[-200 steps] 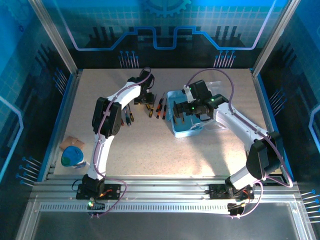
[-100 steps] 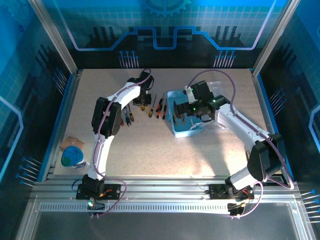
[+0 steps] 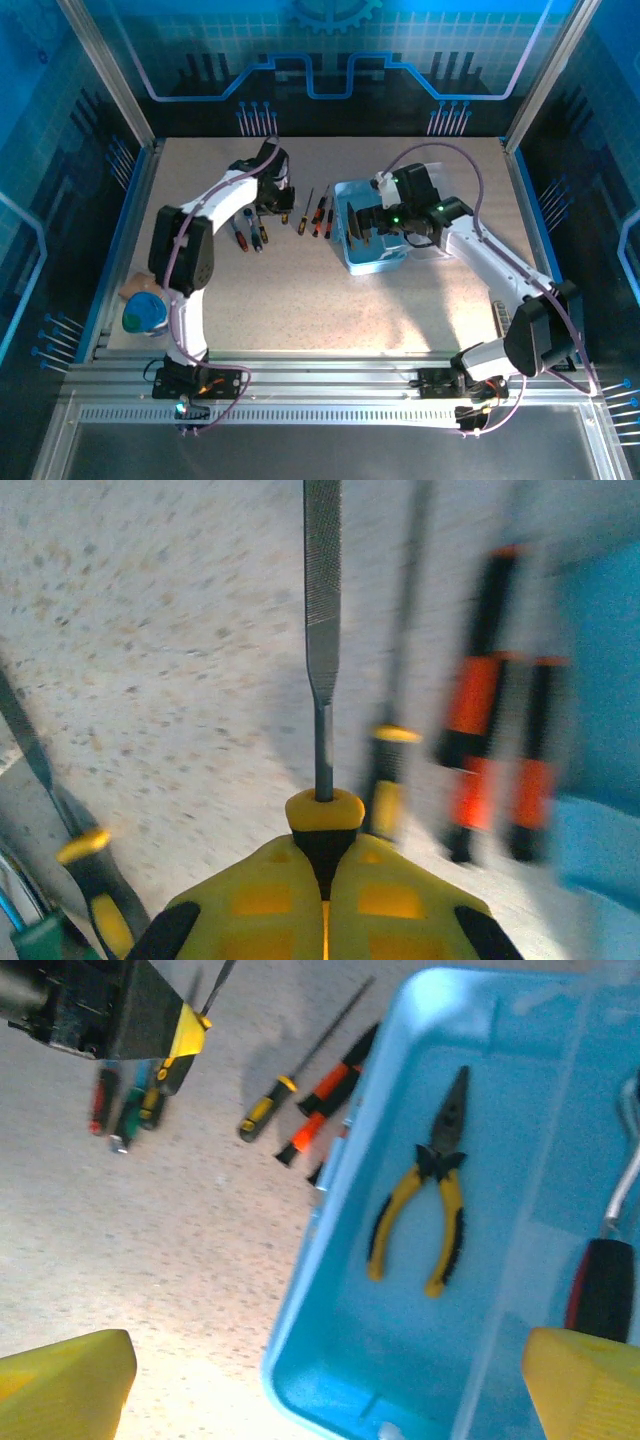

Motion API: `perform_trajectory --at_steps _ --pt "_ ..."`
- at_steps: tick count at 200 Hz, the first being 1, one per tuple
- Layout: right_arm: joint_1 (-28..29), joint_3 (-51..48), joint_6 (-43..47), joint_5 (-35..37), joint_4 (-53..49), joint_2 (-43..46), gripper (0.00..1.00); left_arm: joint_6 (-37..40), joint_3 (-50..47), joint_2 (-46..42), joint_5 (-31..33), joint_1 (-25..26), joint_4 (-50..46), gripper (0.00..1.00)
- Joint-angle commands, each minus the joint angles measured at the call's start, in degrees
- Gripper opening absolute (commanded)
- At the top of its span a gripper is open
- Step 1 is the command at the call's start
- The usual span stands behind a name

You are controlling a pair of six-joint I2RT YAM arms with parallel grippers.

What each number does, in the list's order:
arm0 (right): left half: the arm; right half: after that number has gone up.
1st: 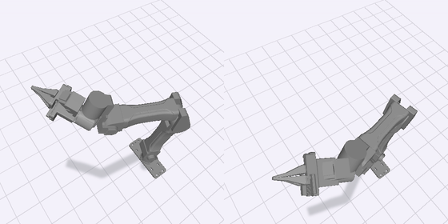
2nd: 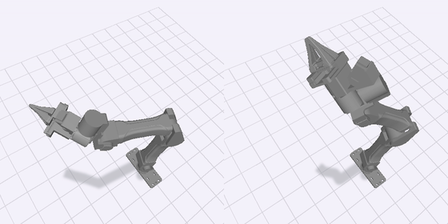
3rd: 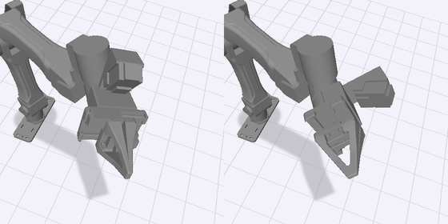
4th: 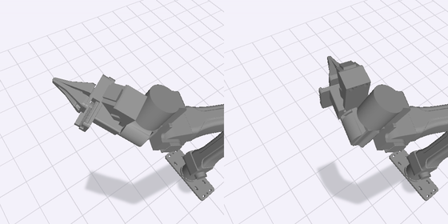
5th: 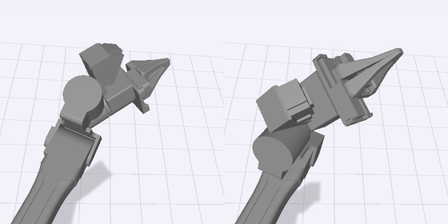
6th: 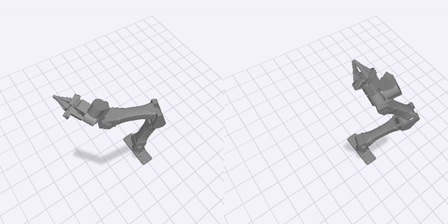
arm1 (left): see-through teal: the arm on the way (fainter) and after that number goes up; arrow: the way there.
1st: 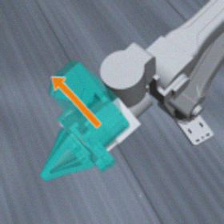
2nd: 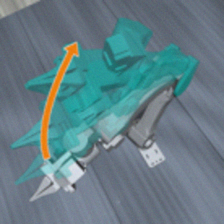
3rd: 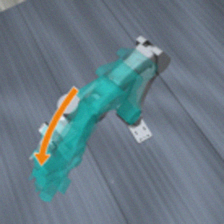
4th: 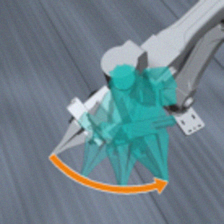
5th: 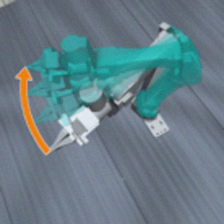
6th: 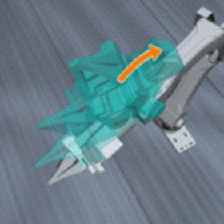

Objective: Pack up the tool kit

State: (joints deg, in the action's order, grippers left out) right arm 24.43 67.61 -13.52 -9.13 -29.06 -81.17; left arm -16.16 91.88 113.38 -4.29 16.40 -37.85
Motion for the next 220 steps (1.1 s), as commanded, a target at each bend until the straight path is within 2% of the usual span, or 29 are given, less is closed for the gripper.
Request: perform_trajectory --at_steps 1,21,43,60,79,125,139,146,169,220 --pt "-1.5 -1.6 -4.1 -8.7 6.1 2.1 1.00 -1.6 -3.1 -10.1 -13.7 0.3 8.3 0.00" --pt "-2.4 -3.6 -9.3 -12.6 13.0 2.8 0.99 -3.3 -8.2 -15.6 -21.6 1.0 14.4 0.00" --pt "-2.8 -6.0 -15.5 -15.3 22.3 2.5 0.85 -8.9 -16.1 -19.5 -28.9 3.0 26.2 0.00" --pt "-2.8 -6.3 -18.3 -16.0 26.6 1.3 0.76 -11.5 -20.7 -21.4 -30.9 5.4 33.4 0.00" --pt "-2.8 -5.8 -19.9 -15.9 28.8 0.3 0.69 -12.5 -22.8 -22.4 -31.5 7.9 36.7 0.00" --pt "-2.3 -4.5 -20.3 -14.0 29.0 -1.4 0.63 -12.6 -23.2 -23.0 -32.4 11.3 38.2 0.00" --pt "-1.9 -4.3 -20.1 -12.7 28.5 -1.8 0.58 -12.4 -23.1 -22.7 -32.5 11.5 38.4 0.00" --pt "-1.8 -4.3 -20.1 -12.2 28.7 -1.9 0.55 -12.4 -22.9 -22.4 -32.6 11.5 38.2 0.00" --pt "-1.5 -3.9 -20.0 -11.5 28.9 -2.6 0.34 -12.4 -22.8 -21.8 -33.6 11.7 38.2 0.00" --pt "-1.0 -2.4 -20.0 -12.4 29.1 -4.1 0.28 -10.8 -22.8 -22.1 -34.6 12.1 37.3 0.00"
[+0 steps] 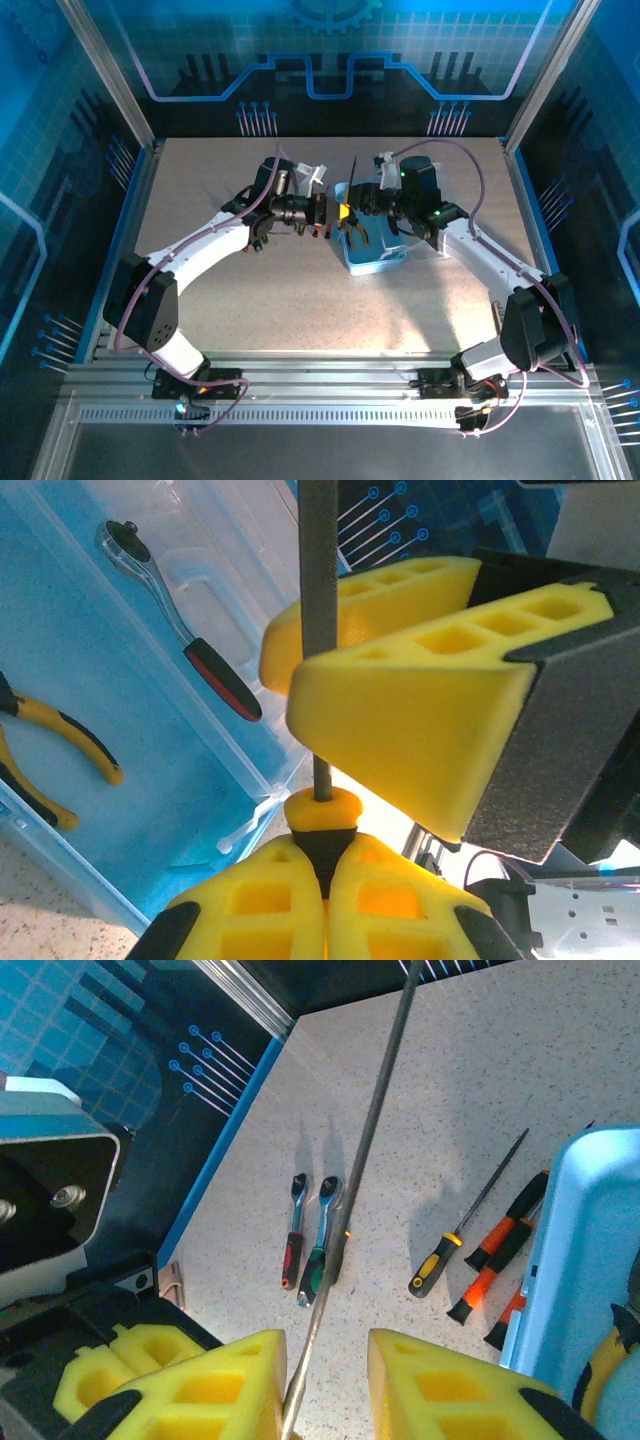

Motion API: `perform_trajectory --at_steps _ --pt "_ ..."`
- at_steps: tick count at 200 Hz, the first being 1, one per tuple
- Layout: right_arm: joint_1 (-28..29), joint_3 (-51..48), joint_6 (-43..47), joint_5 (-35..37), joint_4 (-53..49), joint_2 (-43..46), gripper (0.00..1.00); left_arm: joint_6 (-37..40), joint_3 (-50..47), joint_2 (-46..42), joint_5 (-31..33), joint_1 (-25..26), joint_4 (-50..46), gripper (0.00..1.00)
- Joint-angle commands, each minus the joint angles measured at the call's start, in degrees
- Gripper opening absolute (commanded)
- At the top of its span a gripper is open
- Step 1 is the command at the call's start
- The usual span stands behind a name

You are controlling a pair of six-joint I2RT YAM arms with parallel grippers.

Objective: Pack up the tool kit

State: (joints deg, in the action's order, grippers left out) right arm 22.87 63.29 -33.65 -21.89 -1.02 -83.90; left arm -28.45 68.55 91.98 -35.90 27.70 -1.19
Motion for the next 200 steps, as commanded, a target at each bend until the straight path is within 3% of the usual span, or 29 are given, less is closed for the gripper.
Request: perform_trajectory --at_steps 1,41,49,62,88,113,129,155,173,200 --pt "0.6 1.9 0.2 0.4 1.1 -1.4 0.28 1.5 0.6 -0.7 -3.0 0.7 0.6 0.00" --pt "1.0 2.2 0.4 0.5 0.8 -1.4 0.00 2.1 0.8 -0.6 -2.6 0.7 -0.3 0.01" --pt "0.9 2.3 1.0 0.9 0.1 -1.1 0.00 2.6 1.0 -0.6 -2.0 0.7 -1.1 0.12" --pt "0.4 3.0 2.9 1.3 -2.5 -0.3 0.00 4.0 1.7 -0.7 -0.2 0.7 -3.2 0.38" --pt "-3.5 8.2 10.9 2.2 -15.5 0.5 0.00 7.7 2.8 -1.8 3.9 -1.8 -9.4 0.74" --pt "-8.0 13.6 19.6 8.9 -29.3 0.1 0.00 9.1 1.5 -4.0 7.3 -7.1 -13.3 0.93" --pt "-10.2 15.9 23.3 14.8 -34.8 -0.6 0.00 10.3 1.0 -5.1 10.7 -9.9 -16.6 0.99" --pt "-12.4 19.2 27.0 23.0 -40.8 -4.0 0.00 13.1 2.1 -4.8 20.4 -11.9 -24.4 0.99" --pt "-13.2 21.9 28.3 25.6 -43.4 -7.6 0.00 13.6 2.7 -3.3 25.8 -12.3 -27.9 0.99" --pt "-13.3 25.7 30.0 29.2 -46.1 -13.1 0.00 12.9 2.3 -1.1 29.0 -12.4 -29.3 0.99"
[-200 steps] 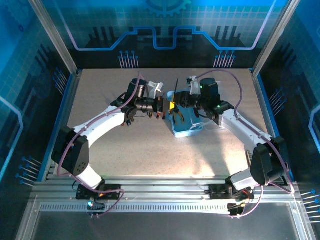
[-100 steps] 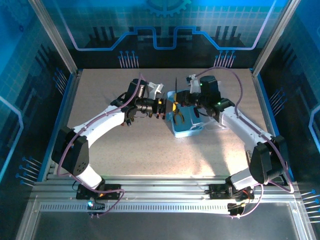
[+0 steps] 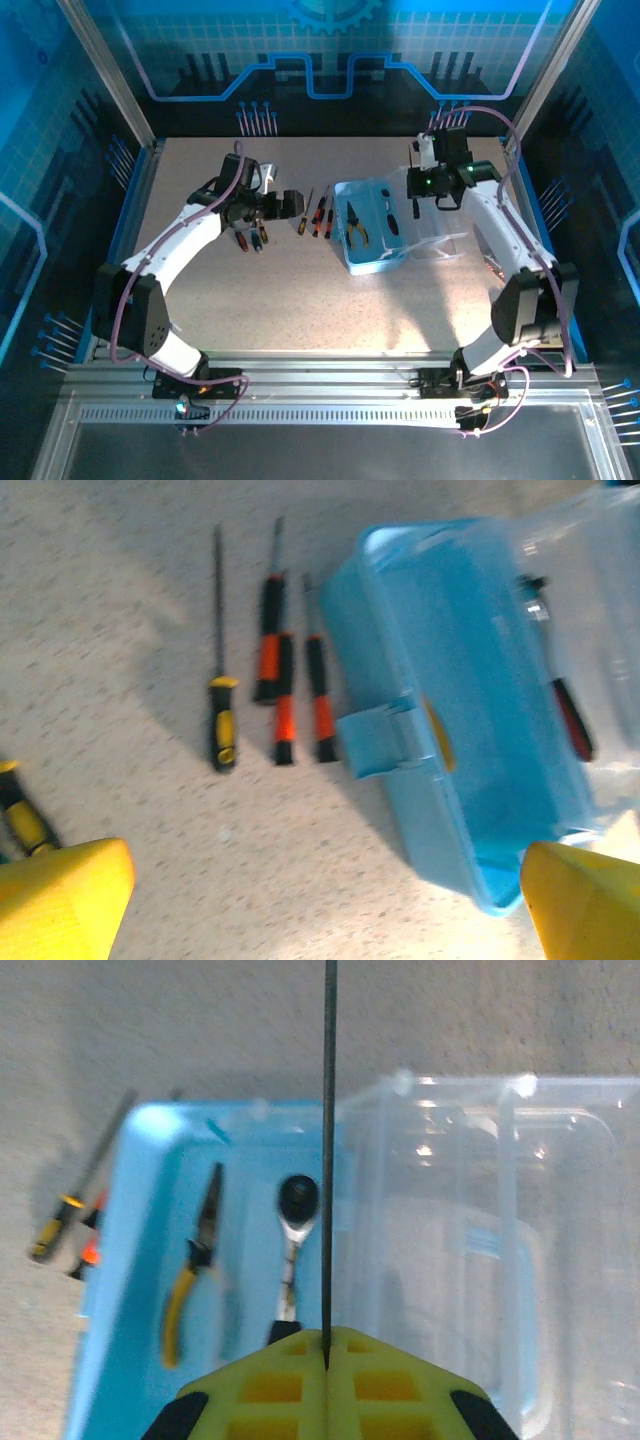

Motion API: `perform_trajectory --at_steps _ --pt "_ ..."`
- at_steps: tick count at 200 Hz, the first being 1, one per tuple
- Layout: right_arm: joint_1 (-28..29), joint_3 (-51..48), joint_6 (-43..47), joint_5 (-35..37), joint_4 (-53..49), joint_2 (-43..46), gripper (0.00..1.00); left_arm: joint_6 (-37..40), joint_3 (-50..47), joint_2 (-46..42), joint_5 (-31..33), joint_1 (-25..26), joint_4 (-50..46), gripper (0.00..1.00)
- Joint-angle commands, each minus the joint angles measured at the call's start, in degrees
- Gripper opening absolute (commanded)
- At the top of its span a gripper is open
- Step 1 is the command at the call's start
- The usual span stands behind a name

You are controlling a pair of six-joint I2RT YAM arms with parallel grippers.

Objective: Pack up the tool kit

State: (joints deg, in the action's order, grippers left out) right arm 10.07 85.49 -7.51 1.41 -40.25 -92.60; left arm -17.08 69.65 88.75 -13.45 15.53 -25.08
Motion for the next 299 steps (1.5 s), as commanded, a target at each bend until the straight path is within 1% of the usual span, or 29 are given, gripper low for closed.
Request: perform_trajectory --at_steps 1,29,75,95,108,136,181,188,194,210,215,217,245,260,263,274,281,292,299 --pt "-0.5 3.7 3.9 5.9 -7.0 -4.5 0.00 1.5 1.2 2.2 6.6 -0.2 -5.5 0.99" --pt "-0.4 6.0 5.0 8.8 -8.7 -8.2 0.00 1.2 0.5 3.3 7.0 -0.2 -5.1 0.99" --pt "-0.4 5.8 4.5 8.0 -8.8 -10.7 0.00 0.9 0.7 4.4 6.3 -0.2 -4.6 0.99" --pt "-0.4 4.5 3.9 6.3 -7.9 -10.5 0.10 0.9 0.8 4.6 6.2 -0.2 -4.5 0.99" --pt "-0.4 3.4 3.5 5.2 -7.1 -10.0 0.15 0.9 0.8 4.8 6.1 -0.2 -4.5 0.99" --pt "-0.4 1.8 3.3 4.4 -6.4 -8.3 0.28 0.9 0.8 5.2 5.7 -0.2 -4.4 0.99" --pt "-0.3 1.2 3.7 4.9 -7.0 -3.6 0.39 1.0 2.1 7.5 5.9 0.0 -4.1 0.99" --pt "0.0 1.1 4.0 4.7 -7.0 -2.6 0.45 1.2 2.5 8.4 6.5 0.3 -4.1 0.99" --pt "0.3 0.9 4.4 4.6 -7.0 -1.7 0.52 1.6 3.2 9.4 7.3 0.7 -4.6 0.99" --pt "1.6 0.1 5.4 2.8 -6.4 1.0 0.83 2.8 5.5 12.7 10.6 2.4 -6.3 0.94" --pt "2.1 -0.4 5.6 2.1 -6.0 1.9 0.98 3.1 6.3 13.8 11.5 2.9 -6.8 0.92" --pt "2.3 -0.6 5.7 1.8 -5.9 2.2 1.00 3.2 6.6 14.2 11.9 3.1 -7.0 0.91" --pt "4.1 -3.4 5.3 -0.9 -3.9 6.1 1.00 4.3 10.3 19.5 14.9 5.5 -8.0 0.80" --pt "4.7 -4.8 5.0 -1.5 -3.1 7.3 1.00 4.7 12.0 21.4 15.3 6.4 -7.9 0.73" --pt "4.7 -5.0 4.9 -1.6 -3.0 7.4 1.00 4.8 12.3 21.8 15.4 6.6 -8.0 0.70" --pt "4.8 -5.5 4.7 -1.6 -2.8 7.8 1.00 4.9 13.5 22.9 14.9 7.1 -7.9 0.54" --pt "4.9 -5.9 4.7 -1.7 -2.7 8.0 1.00 5.0 14.3 23.7 14.8 7.5 -8.0 0.46" --pt "4.9 -6.3 4.5 -1.5 -2.7 8.0 1.00 5.1 15.5 24.8 14.5 8.0 -8.5 0.39" --pt "4.9 -6.5 4.6 -1.6 -2.7 8.0 1.00 5.1 16.0 25.4 14.3 8.4 -8.7 0.37"
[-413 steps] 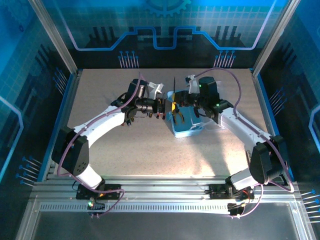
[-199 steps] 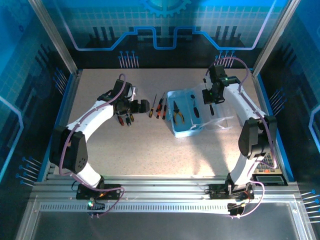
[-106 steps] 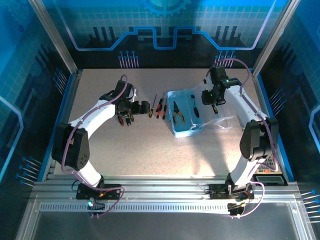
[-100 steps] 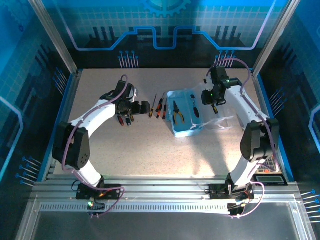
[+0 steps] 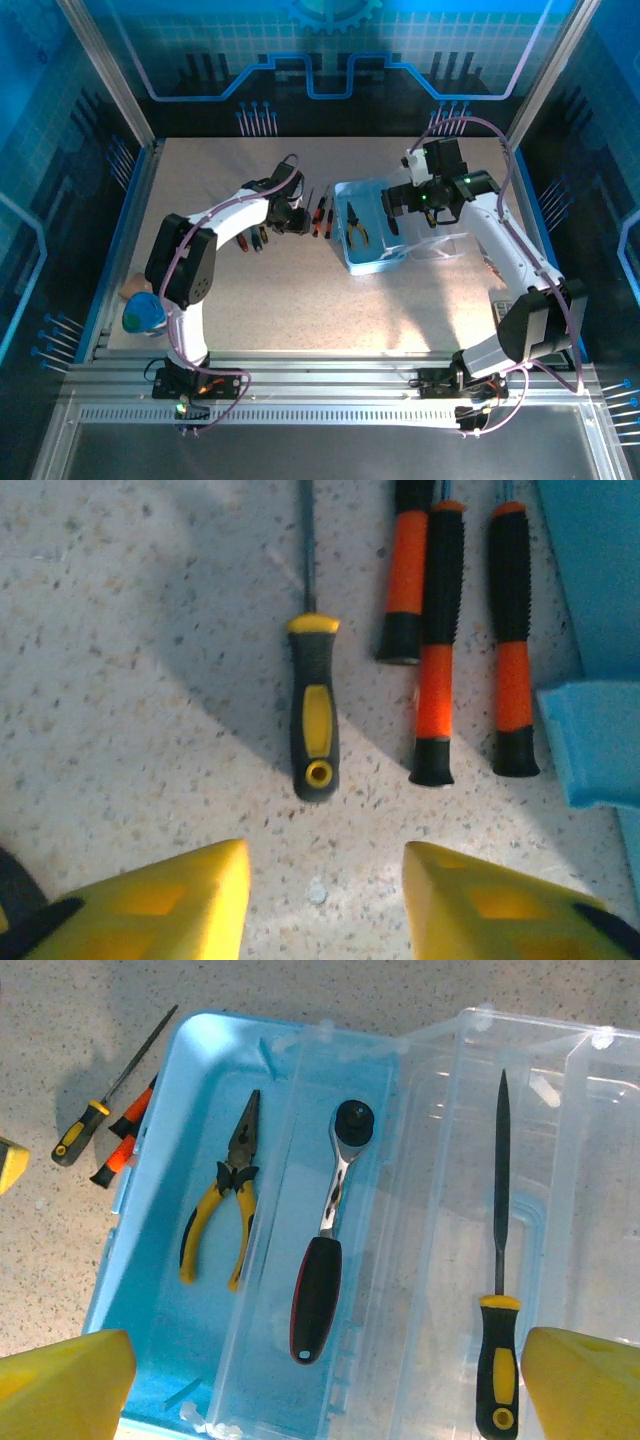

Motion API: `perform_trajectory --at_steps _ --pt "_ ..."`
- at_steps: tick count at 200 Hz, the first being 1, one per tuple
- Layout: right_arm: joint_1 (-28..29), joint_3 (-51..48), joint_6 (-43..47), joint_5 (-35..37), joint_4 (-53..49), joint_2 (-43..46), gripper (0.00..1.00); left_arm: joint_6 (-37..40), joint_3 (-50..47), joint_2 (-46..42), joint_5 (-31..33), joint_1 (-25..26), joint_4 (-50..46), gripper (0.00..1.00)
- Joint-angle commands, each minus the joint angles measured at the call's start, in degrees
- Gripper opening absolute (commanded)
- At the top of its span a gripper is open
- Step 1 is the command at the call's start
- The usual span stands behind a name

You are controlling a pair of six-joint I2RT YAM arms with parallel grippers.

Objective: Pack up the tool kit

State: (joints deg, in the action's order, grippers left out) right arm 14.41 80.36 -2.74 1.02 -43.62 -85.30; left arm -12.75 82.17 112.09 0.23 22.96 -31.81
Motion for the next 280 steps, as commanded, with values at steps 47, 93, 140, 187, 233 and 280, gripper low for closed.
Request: perform_trajectory --at_steps 47,93,140,187,233,280 --pt "0.6 -2.5 -0.4 -1.5 1.5 0.7 1.00 0.0 4.8 5.2 -1.2 3.5 -1.8 0.34" --pt "0.5 -3.4 -0.4 -1.9 2.0 0.7 1.00 -0.2 7.1 8.6 -2.0 4.6 -2.2 0.30" --pt "0.6 -4.5 -0.6 -2.3 2.6 0.8 1.00 -0.3 10.6 12.0 -1.3 5.1 -3.1 0.28" --pt "0.6 -5.0 -0.4 -2.4 2.8 0.9 1.00 -0.4 13.3 15.0 -0.2 5.4 -4.9 0.27" --pt "0.5 -5.4 -0.3 -2.5 2.9 1.2 1.00 -0.4 11.9 15.6 -1.0 5.4 -4.8 0.20" --pt "0.4 -5.3 -0.3 -2.8 2.7 1.8 1.00 -0.3 8.8 13.1 -0.7 5.4 -4.3 0.02"
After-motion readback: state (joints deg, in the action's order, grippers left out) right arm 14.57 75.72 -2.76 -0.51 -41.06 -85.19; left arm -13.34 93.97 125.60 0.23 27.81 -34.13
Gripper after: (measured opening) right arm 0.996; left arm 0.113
